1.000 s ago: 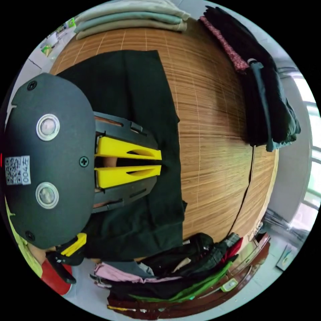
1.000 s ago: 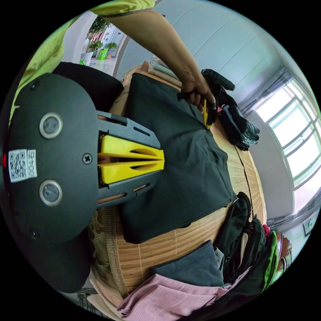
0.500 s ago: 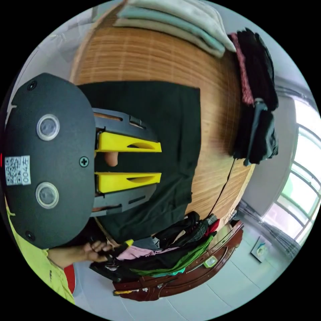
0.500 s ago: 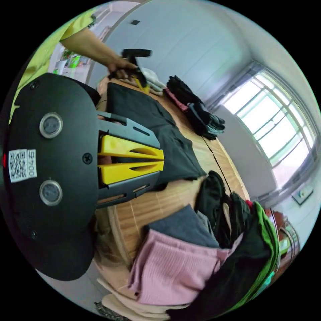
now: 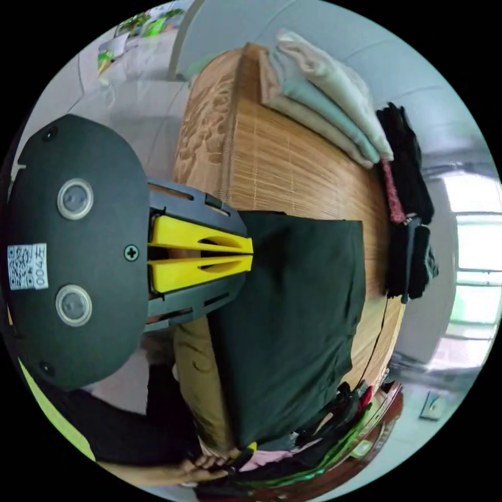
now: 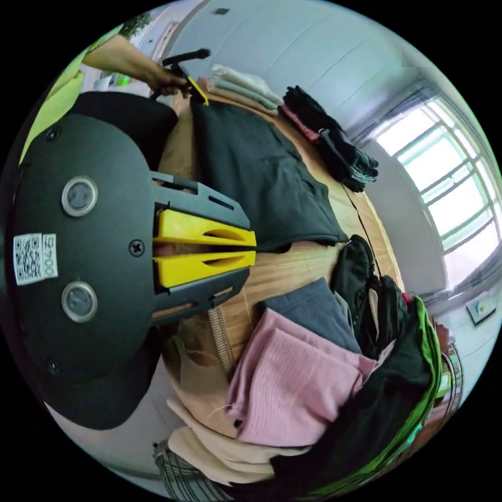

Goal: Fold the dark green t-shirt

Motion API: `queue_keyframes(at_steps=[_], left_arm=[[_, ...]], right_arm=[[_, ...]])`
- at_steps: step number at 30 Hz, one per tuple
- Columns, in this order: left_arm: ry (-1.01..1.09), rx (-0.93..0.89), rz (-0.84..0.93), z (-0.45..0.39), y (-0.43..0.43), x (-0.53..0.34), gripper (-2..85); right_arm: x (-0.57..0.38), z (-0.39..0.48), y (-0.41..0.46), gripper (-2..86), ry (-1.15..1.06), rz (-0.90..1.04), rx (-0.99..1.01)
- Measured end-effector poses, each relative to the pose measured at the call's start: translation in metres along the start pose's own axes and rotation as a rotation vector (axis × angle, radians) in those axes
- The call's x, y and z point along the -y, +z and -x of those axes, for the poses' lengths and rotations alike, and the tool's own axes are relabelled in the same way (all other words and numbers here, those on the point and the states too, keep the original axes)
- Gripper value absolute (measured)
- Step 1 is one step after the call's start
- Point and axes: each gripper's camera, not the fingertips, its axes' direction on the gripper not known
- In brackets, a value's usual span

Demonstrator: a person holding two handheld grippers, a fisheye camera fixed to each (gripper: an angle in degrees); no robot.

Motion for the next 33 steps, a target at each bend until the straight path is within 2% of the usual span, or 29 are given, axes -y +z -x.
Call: queue_keyframes(at_steps=[2, 5, 8, 11, 15, 18, 21, 23, 26, 30, 33], left_arm=[[0.027, 0.029, -0.018, -0.001, 0.004, -0.004, 0.7], [-0.015, -0.028, 0.009, 0.011, 0.010, -0.006, 0.4], [-0.020, -0.061, 0.015, 0.020, 0.015, -0.013, 0.4], [-0.064, -0.107, 0.011, 0.031, 0.019, -0.024, 0.5], [-0.098, -0.108, -0.022, 0.046, 0.004, -0.037, 0.9], [-0.107, -0.122, -0.094, 0.074, -0.013, -0.064, 2.4], [-0.090, -0.175, -0.092, 0.106, -0.016, -0.094, 6.7], [-0.062, -0.199, -0.079, 0.123, -0.015, -0.117, 9.1], [-0.010, -0.206, -0.082, 0.129, -0.012, -0.136, 10.2], [0.069, -0.201, -0.089, 0.118, -0.001, -0.138, 10.7], [0.132, -0.198, -0.082, 0.106, 0.013, -0.128, 11.4]], right_arm=[[-0.007, -0.006, -0.007, 2.8, 0.011, -0.025, -0.024], [-0.020, -0.039, -0.015, 3.4, 0.137, -0.036, 0.116], [-0.027, -0.081, -0.039, 4.0, 0.253, -0.138, 0.275], [-0.027, -0.095, -0.054, 6.3, 0.169, -0.130, 0.338], [-0.033, -0.058, -0.041, 8.5, -0.186, 0.043, 0.162], [-0.038, -0.049, -0.030, 8.8, -0.277, 0.086, 0.137], [-0.033, -0.044, -0.027, 9.5, -0.329, 0.060, 0.119], [-0.029, -0.041, -0.022, 7.7, -0.344, 0.048, 0.137], [-0.025, -0.040, -0.014, 4.9, -0.351, 0.078, 0.063], [-0.020, -0.054, -0.017, 5.6, -0.266, 0.066, 0.135], [-0.015, -0.068, -0.015, 10.0, -0.191, 0.064, 0.226]])
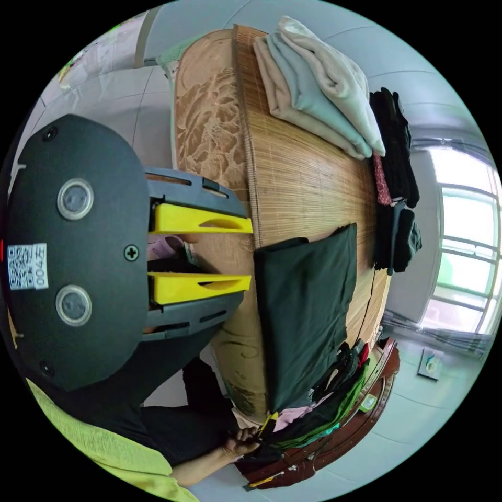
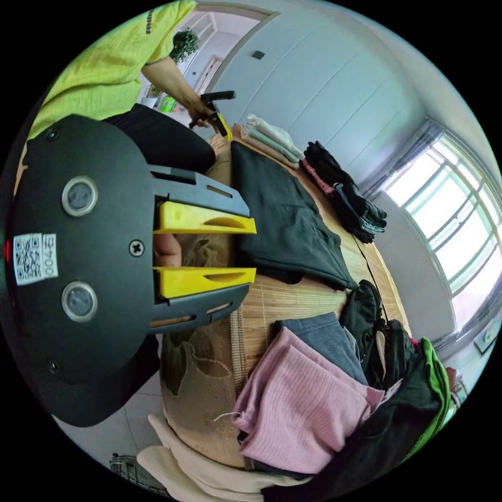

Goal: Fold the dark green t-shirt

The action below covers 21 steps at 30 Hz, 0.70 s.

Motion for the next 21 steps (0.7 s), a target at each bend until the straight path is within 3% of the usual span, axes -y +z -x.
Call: queue_keyframes(at_steps=[5, 13, 18, 21], left_arm=[[-0.019, -0.049, 0.012, 0.007, 0.029, 0.016, 11.0], [-0.061, -0.108, -0.008, 0.007, 0.042, 0.019, 4.1], [-0.063, -0.103, 0.040, 0.014, 0.041, 0.008, 5.3], [-0.125, -0.102, 0.034, 0.026, 0.035, 0.002, 6.8]], right_arm=[[0.003, -0.018, 0.001, 12.1, 0.075, -0.043, 0.051], [0.018, -0.028, 0.009, 3.4, 0.101, 0.034, -0.006], [0.017, -0.040, -0.002, 5.0, 0.295, 0.148, 0.087], [0.019, -0.043, -0.036, 5.6, 0.340, 0.021, 0.034]])
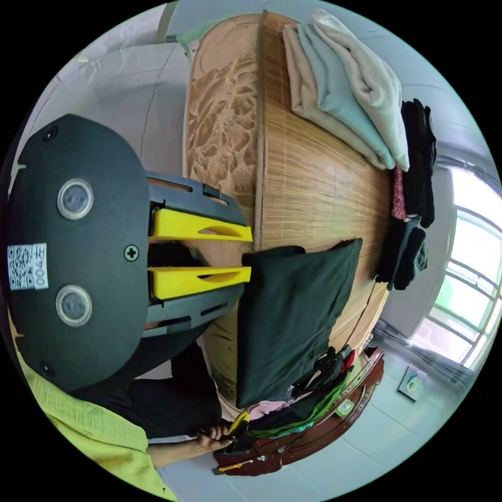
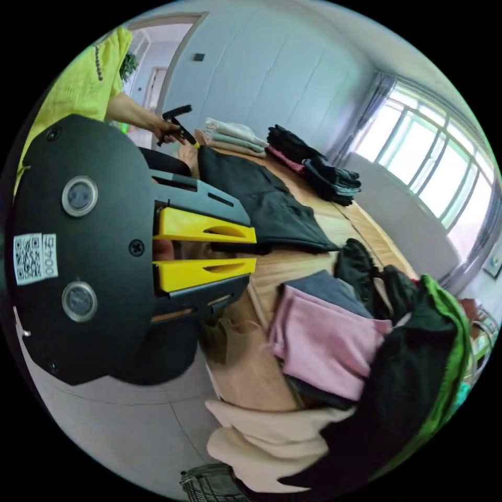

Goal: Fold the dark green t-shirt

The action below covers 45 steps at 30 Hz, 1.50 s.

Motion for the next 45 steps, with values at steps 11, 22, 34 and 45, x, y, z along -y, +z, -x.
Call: queue_keyframes(at_steps=[11, 22, 34, 45], left_arm=[[0.297, 0.243, 0.061, -0.098, -0.001, 0.071, 2.1], [-0.020, -0.049, -0.136, -0.014, -0.016, 0.047, 0.3], [0.001, -0.062, -0.034, -0.063, 0.131, 0.122, 0.1], [-0.014, -0.107, -0.090, -0.052, 0.139, 0.123, 0.3]], right_arm=[[0.093, 0.090, 0.022, 3.6, -0.356, -0.063, -0.292], [0.197, 0.076, 0.113, 9.3, -0.175, 0.130, -0.205], [0.229, 0.082, 0.142, 5.1, -0.164, 0.158, -0.245], [0.282, 0.125, 0.169, 8.3, -0.120, 0.126, -0.267]])
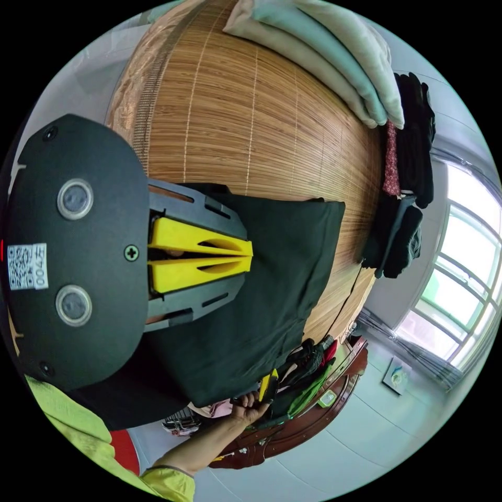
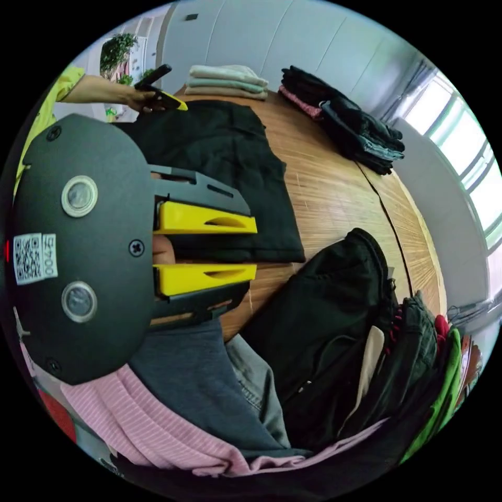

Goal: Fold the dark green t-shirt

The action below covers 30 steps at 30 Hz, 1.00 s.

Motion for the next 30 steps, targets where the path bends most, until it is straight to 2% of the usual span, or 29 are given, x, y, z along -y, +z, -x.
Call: queue_keyframes(at_steps=[3, 5, 7, 9, 12, 16, 18, 20, 21, 23, 25, 30], left_arm=[[-0.002, -0.005, 0.000, 0.002, 0.002, 0.003, 0.4], [0.002, -0.004, -0.006, 0.002, 0.002, 0.006, 0.5], [0.012, 0.007, -0.010, 0.001, 0.003, 0.007, 0.5], [0.013, 0.008, -0.016, 0.002, 0.003, 0.009, 0.5], [0.010, -0.002, -0.021, 0.005, 0.004, 0.013, 0.5], [0.011, 0.001, -0.023, 0.006, 0.003, 0.020, 0.5], [0.010, 0.002, -0.022, 0.007, 0.003, 0.024, 0.5], [0.007, -0.001, -0.022, 0.009, 0.002, 0.028, 0.5], [0.006, -0.002, -0.023, 0.009, 0.002, 0.029, 0.5], [0.009, -0.003, -0.029, 0.011, 0.000, 0.033, 0.4], [0.011, -0.001, -0.036, 0.011, -0.001, 0.036, 0.4], [-0.085, -0.070, 0.044, 0.017, -0.012, 0.063, 0.1]], right_arm=[[0.008, 0.021, 0.007, 5.1, -0.046, 0.015, -0.120], [0.005, 0.030, -0.002, 5.5, -0.095, -0.050, -0.176], [0.004, 0.022, 0.003, 6.0, -0.057, -0.042, -0.162], [-0.001, 0.009, -0.006, 7.0, 0.039, -0.090, -0.055], [-0.011, 0.027, -0.031, 7.0, 0.099, -0.241, -0.160], [-0.015, 0.100, -0.030, 5.2, -0.175, -0.253, -0.142], [-0.009, 0.133, -0.002, 4.8, -0.304, -0.115, -0.187], [0.004, 0.120, 0.017, 4.2, -0.209, 0.005, -0.226], [0.007, 0.108, 0.003, 3.9, -0.110, -0.047, -0.125], [0.003, 0.106, -0.019, 4.9, -0.043, -0.138, -0.109], [-0.011, 0.124, -0.035, 5.1, -0.117, -0.180, -0.143], [-0.078, 0.202, -0.043, 5.2, -0.437, -0.096, -0.263]])
